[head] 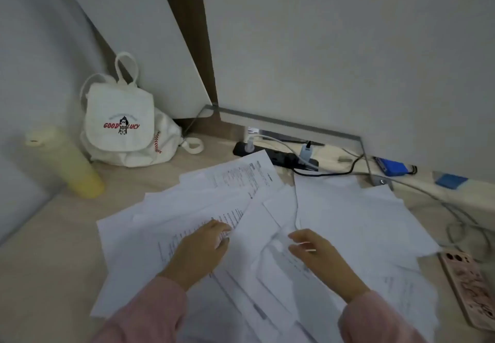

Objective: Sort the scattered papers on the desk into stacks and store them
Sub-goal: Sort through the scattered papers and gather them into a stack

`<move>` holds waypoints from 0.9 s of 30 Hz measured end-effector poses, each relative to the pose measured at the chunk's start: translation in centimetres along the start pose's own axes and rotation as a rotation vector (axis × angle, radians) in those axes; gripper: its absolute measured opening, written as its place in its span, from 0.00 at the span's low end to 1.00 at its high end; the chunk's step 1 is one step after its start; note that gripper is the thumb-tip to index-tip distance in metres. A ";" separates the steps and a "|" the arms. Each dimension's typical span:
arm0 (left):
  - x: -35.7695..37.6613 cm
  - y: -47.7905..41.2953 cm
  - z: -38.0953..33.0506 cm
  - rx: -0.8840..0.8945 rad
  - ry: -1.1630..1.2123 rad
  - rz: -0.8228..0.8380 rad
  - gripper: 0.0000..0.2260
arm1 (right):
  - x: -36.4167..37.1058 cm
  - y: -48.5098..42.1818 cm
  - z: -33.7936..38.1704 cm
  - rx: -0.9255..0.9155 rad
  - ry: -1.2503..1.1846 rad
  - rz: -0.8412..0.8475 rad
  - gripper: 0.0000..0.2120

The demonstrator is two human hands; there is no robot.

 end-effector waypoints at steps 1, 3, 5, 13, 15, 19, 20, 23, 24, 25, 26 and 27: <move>1.2 0.3 0.6 -0.007 -0.010 0.035 0.16 | 1.2 0.5 -1.4 0.032 0.057 0.026 0.11; 4.0 0.3 2.6 -0.051 -0.006 0.055 0.20 | 3.4 1.1 -4.0 0.017 0.180 0.058 0.35; 6.4 0.5 4.4 -0.113 -0.011 0.046 0.25 | 5.5 1.9 -6.0 -0.035 0.299 0.094 0.44; 9.3 0.1 6.6 -0.160 0.322 -0.078 0.24 | 9.6 3.7 -8.7 -0.286 0.774 -0.067 0.23; 9.1 0.5 6.2 -0.174 0.470 -0.085 0.16 | 9.9 4.4 -8.3 -0.368 0.732 -0.115 0.21; 8.8 1.9 5.1 -0.184 0.702 -0.085 0.07 | 7.8 5.8 -7.8 -0.330 0.550 -0.303 0.15; 8.6 2.5 4.9 -0.181 0.766 -0.087 0.07 | 7.0 6.3 -7.3 -0.293 0.416 -0.354 0.15; 8.1 4.8 4.8 -0.188 0.962 -0.087 0.07 | 6.2 8.3 -5.6 -0.250 0.079 -0.405 0.18; 8.0 5.7 5.1 -0.191 1.017 -0.082 0.06 | 6.0 9.1 -4.6 -0.298 0.029 -0.429 0.18; 8.1 6.4 5.6 -0.198 1.062 -0.069 0.04 | 6.1 9.8 -3.7 -0.348 -0.009 -0.436 0.17; 8.3 7.1 6.2 -0.213 1.103 -0.044 0.03 | 6.4 10.4 -3.1 -0.402 -0.033 -0.418 0.18; 8.6 7.8 6.9 -0.234 1.130 -0.005 0.04 | 7.0 10.8 -2.9 -0.434 -0.024 -0.400 0.18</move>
Point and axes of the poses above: each hand's wrist, its own y-axis away from the middle knuckle, its own x-axis out of the palm, z = x × y, the point moved 6 cm from there along -y, towards the middle knuckle, and after that the axes turned 13 degrees about -x, right-handed, at the moved point
